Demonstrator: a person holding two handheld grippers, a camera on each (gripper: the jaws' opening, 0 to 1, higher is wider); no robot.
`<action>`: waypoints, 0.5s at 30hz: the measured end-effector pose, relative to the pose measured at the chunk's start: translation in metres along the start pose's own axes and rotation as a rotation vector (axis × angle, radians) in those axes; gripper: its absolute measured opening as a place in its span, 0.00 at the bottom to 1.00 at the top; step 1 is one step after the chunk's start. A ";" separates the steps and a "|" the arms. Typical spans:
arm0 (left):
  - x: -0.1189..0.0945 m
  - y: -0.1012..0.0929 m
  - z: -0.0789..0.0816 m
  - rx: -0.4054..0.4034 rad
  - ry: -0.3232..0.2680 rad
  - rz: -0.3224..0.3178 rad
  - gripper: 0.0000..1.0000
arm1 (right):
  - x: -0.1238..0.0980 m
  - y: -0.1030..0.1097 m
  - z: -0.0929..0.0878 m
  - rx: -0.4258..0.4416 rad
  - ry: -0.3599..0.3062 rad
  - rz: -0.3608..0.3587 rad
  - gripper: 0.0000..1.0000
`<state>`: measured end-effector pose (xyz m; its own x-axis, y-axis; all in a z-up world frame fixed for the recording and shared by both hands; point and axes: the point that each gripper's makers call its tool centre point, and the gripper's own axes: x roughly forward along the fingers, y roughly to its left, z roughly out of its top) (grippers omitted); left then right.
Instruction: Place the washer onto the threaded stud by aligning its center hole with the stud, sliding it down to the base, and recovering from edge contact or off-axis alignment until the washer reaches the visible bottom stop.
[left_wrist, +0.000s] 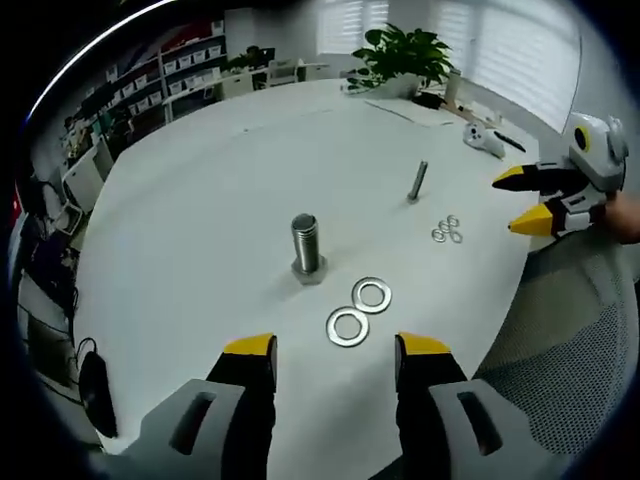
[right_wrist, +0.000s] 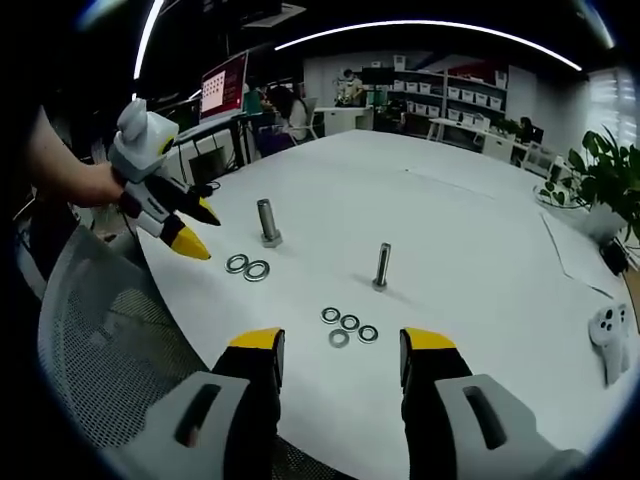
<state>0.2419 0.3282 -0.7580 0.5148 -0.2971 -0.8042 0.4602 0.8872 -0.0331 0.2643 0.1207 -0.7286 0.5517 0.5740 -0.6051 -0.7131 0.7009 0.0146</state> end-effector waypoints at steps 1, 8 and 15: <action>0.002 -0.002 0.000 0.008 0.011 -0.009 0.44 | 0.000 0.000 0.000 0.001 0.001 0.000 0.49; 0.011 -0.007 -0.001 0.075 0.080 -0.038 0.38 | 0.000 0.000 0.000 0.003 0.002 0.002 0.49; 0.020 -0.006 -0.003 0.104 0.148 -0.053 0.41 | 0.000 0.000 0.000 0.004 -0.001 0.002 0.49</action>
<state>0.2476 0.3180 -0.7757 0.3794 -0.2807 -0.8816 0.5602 0.8280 -0.0225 0.2641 0.1211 -0.7287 0.5512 0.5757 -0.6040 -0.7122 0.7018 0.0190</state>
